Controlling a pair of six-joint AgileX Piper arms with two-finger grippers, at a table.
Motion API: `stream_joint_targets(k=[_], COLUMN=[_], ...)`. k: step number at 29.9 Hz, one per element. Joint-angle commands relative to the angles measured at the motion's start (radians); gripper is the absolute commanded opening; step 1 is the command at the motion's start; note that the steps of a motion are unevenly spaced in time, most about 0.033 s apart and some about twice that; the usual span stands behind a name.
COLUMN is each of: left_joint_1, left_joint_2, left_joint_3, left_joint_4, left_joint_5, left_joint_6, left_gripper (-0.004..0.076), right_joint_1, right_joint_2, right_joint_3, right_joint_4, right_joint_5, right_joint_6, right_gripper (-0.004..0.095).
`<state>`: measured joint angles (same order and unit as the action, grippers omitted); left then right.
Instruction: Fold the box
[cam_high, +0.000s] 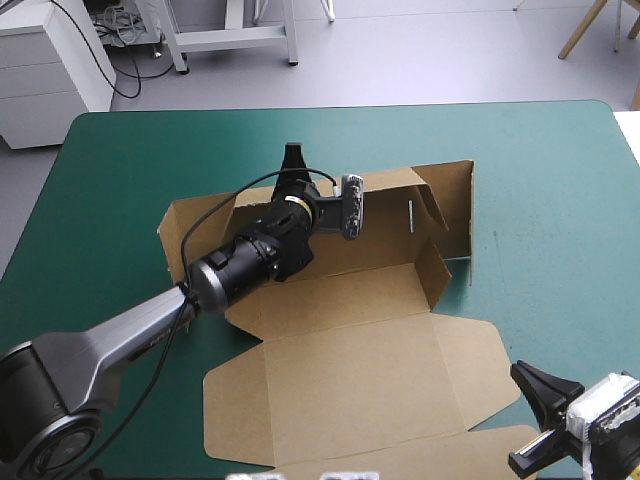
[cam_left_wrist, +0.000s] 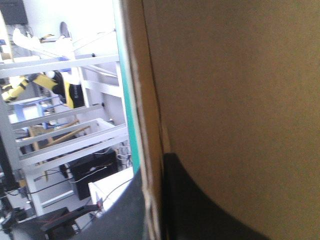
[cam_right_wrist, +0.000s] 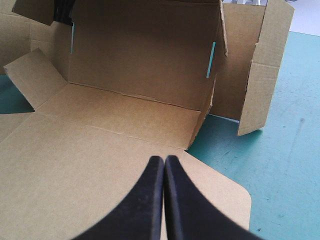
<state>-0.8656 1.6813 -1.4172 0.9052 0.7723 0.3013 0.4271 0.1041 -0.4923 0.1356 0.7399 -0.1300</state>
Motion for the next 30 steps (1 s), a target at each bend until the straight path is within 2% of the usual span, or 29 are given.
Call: stream_joint_targets(k=[1, 7, 11, 15, 20, 23, 26, 30], left_joint_1=[-0.061, -0.132, -0.149, -0.160, -0.160, -0.160, -0.160, -0.160], left_joint_2=[-0.099, -0.164, -0.180, -0.180, -0.180, -0.180, -0.176, -0.168], left_joint_3=[0.075, 0.256, 0.336, 0.400, 0.412, 0.412, 0.412, 0.412], left_joint_4=[0.239, 0.602, 0.763, 0.898, 0.907, 0.908, 0.908, 0.904], left_joint_5=[-0.050, -0.067, -0.052, -0.030, -0.013, -0.013, -0.013, -0.013], left_joint_6=[-0.145, -0.470, -0.622, -0.692, -0.762, -0.780, -0.780, -0.780], left_gripper=[-0.0010, -0.0010, -0.0010, -0.0010, -0.0010, -0.0010, -0.0010, -0.0010], right_joint_1=[-0.004, -0.004, -0.004, -0.004, -0.004, -0.004, -0.004, -0.004], right_joint_2=[0.013, 0.013, 0.013, 0.013, 0.013, 0.013, 0.013, 0.013], right_joint_3=[-0.026, -0.026, -0.026, -0.026, -0.026, -0.026, -0.026, -0.026], right_joint_4=[0.006, 0.006, 0.006, 0.006, 0.006, 0.006, 0.001, -0.026], right_joint_5=[-0.078, -0.076, -0.076, -0.076, -0.076, -0.074, -0.074, -0.092], right_joint_6=[-0.010, -0.006, -0.004, -0.004, -0.004, -0.004, -0.004, 0.029], right_gripper=[-0.0019, -0.0019, -0.0019, -0.0019, -0.0016, 0.0021, 0.0157, 0.0516])
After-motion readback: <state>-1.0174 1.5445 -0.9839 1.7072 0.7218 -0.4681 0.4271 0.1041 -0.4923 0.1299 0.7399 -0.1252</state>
